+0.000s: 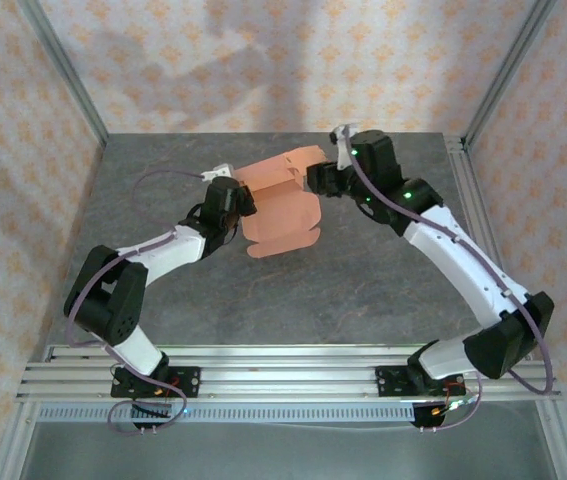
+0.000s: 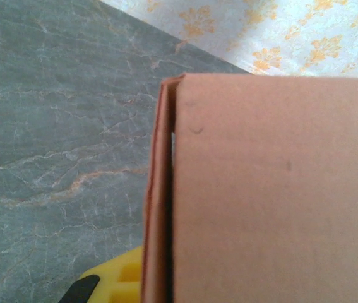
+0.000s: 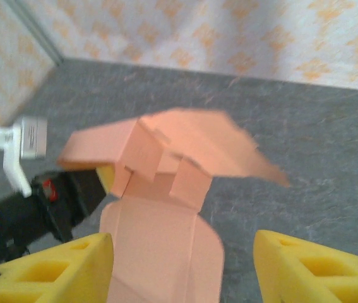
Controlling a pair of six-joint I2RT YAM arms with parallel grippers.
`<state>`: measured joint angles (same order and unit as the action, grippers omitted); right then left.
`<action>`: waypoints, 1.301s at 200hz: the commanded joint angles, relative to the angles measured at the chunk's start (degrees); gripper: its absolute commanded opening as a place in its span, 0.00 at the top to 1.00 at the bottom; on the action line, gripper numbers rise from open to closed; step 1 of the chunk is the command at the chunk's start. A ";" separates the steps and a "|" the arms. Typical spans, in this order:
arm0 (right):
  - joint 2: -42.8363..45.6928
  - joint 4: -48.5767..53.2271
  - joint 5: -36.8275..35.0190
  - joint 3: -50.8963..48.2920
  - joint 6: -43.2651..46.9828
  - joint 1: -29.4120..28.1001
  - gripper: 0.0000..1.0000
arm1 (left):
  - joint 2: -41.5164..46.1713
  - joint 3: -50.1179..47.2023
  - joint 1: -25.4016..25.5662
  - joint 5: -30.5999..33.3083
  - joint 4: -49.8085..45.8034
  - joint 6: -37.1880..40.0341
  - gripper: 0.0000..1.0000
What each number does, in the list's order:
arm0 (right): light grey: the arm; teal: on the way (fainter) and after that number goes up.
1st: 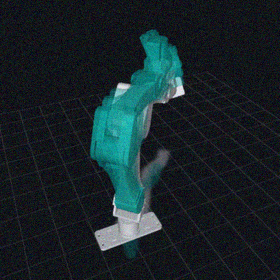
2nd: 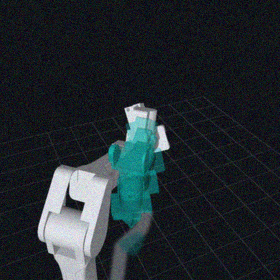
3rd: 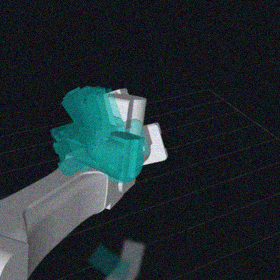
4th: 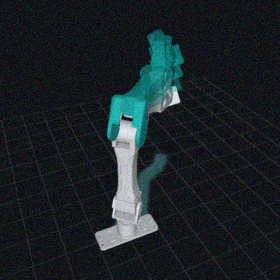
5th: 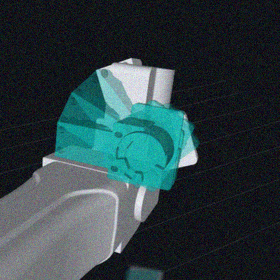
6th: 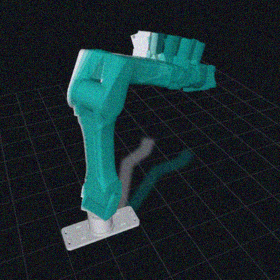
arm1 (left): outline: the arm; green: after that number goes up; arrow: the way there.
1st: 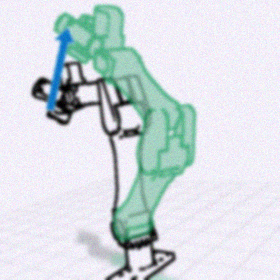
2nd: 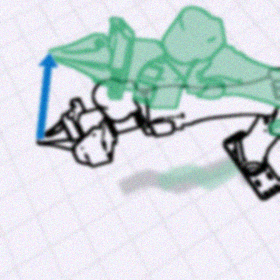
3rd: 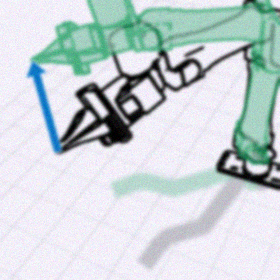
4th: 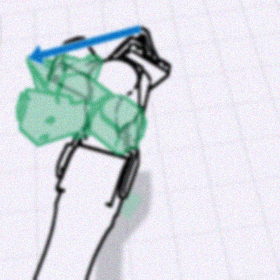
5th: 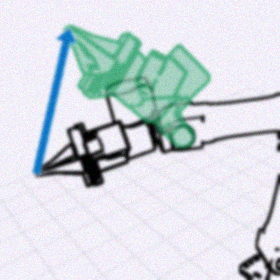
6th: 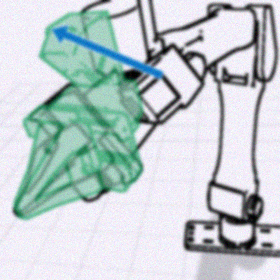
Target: Fold the paper box
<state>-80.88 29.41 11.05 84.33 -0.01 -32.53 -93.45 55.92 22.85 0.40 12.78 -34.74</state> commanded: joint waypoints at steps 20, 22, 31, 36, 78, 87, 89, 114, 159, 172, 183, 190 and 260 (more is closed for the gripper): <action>-4.50 -4.73 -2.98 -0.39 6.73 -3.24 0.41 | -1.43 5.87 -0.88 -2.80 -10.60 -3.30 1.00; -4.73 -4.89 -3.36 -0.33 6.99 -3.46 0.41 | -1.46 5.95 -0.88 -2.85 -10.82 -3.38 1.00; -5.95 -6.23 -4.90 -0.18 8.15 -4.08 0.41 | -1.56 6.62 -0.89 -3.20 -12.05 -3.53 1.00; -6.54 -7.24 -5.86 -0.22 8.71 -4.40 0.41 | -1.62 7.03 -0.89 -3.30 -12.69 -3.58 1.00; -12.57 -11.80 -12.26 2.60 12.23 -5.59 0.45 | -1.64 7.45 -0.88 -3.81 -14.08 -3.75 1.00; -13.59 -12.54 -13.03 3.17 12.69 -5.68 0.45 | -1.55 7.39 -0.88 -3.92 -14.10 -3.75 1.00; -13.88 -12.65 -13.13 3.30 12.78 -5.69 0.45 | -1.56 7.37 -0.88 -3.92 -14.12 -3.75 1.00; -16.96 -12.96 -17.20 5.65 13.29 -5.84 0.49 | -1.47 7.45 -0.97 -4.27 -14.22 -3.76 1.00; -21.11 -11.49 -23.44 9.71 13.00 -5.96 0.53 | -2.19 7.73 -1.14 -4.50 -14.20 -3.47 1.00; -21.61 -10.58 -26.31 10.36 14.29 -6.05 0.54 | -2.31 7.63 -1.23 -4.45 -14.18 -3.50 1.00; -21.51 -10.29 -27.93 10.32 15.54 -6.06 0.55 | -2.50 7.55 -1.33 -4.32 -14.16 -3.40 1.00; -21.35 -10.02 -28.40 10.19 16.34 -6.05 0.55 | -2.71 7.57 -1.40 -4.36 -14.18 -3.40 1.00; -13.95 -11.55 -14.45 4.60 16.25 -6.05 0.43 | -4.35 7.34 -1.89 -5.84 -13.12 -4.72 1.00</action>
<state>-99.96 19.05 -8.27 90.72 16.21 -38.22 -97.03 61.95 21.52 -4.54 -0.47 -38.57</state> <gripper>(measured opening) 0.555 0.061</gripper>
